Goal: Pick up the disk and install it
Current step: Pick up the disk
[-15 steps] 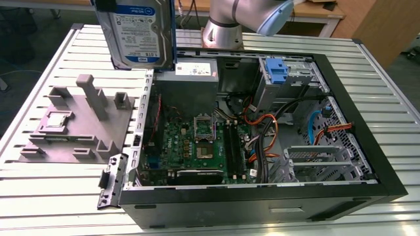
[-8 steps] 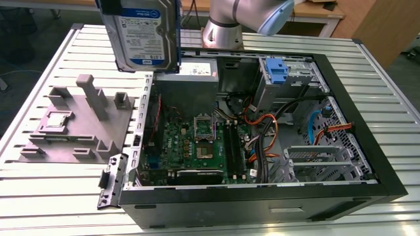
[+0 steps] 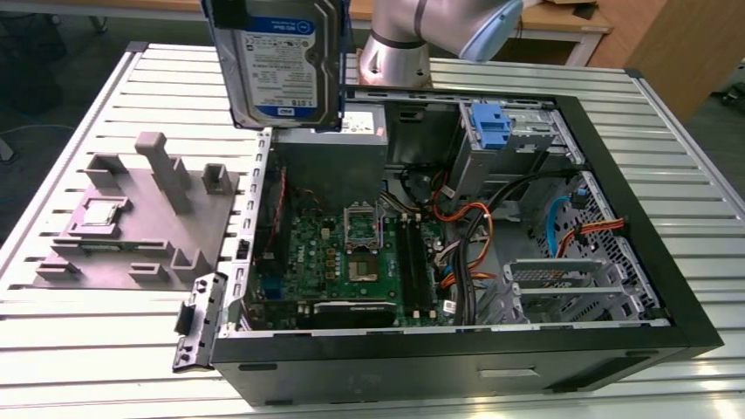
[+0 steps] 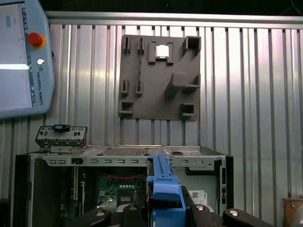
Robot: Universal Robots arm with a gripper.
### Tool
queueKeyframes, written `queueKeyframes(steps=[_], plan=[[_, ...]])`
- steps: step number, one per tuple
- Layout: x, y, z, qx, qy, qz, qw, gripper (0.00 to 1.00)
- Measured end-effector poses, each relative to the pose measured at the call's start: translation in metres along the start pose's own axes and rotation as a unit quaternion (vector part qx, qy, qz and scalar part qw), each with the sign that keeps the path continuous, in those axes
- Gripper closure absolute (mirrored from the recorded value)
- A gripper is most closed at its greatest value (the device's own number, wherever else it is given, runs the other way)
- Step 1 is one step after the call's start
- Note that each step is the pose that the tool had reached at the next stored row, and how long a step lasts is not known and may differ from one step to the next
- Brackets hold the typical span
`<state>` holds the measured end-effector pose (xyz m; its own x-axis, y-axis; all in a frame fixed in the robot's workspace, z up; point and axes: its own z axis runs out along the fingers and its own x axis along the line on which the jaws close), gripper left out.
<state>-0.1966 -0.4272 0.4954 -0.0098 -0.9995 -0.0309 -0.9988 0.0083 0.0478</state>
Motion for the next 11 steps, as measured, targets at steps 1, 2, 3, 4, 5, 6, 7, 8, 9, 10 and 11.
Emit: queueKeyframes(steps=[1, 2, 3, 4, 5, 6, 7, 8, 9, 10, 11], plan=[[0.0000, -0.0014, 0.0000, 0.0000, 0.0000, 0.000, 1.0000, 0.63], [0.0000, -0.0027, 0.0000, 0.0000, 0.0000, 0.000, 1.0000, 0.63], [0.0000, -0.0039, 0.0000, 0.0000, 0.0000, 0.000, 1.0000, 0.63], [0.0000, -0.0050, 0.0000, 0.0000, 0.0000, 0.000, 1.0000, 0.63], [0.0000, -0.0059, 0.0000, 0.0000, -0.0001, 0.000, 1.0000, 0.63], [0.0000, -0.0065, 0.0000, 0.0000, 0.0000, 0.000, 1.0000, 0.63], [0.0000, -0.0070, 0.0000, 0.0000, -0.0001, 0.000, 1.0000, 0.63], [0.0000, -0.0076, -0.0001, 0.0000, 0.0000, 0.000, 1.0000, 0.63], [0.0000, -0.0078, -0.0001, 0.0000, 0.0000, 0.000, 1.0000, 0.63], [-0.0001, -0.0079, -0.0001, 0.0000, 0.0000, 0.000, 1.0000, 0.63], [-0.0001, -0.0079, -0.0001, 0.0000, 0.0000, 0.000, 1.0000, 0.63]])
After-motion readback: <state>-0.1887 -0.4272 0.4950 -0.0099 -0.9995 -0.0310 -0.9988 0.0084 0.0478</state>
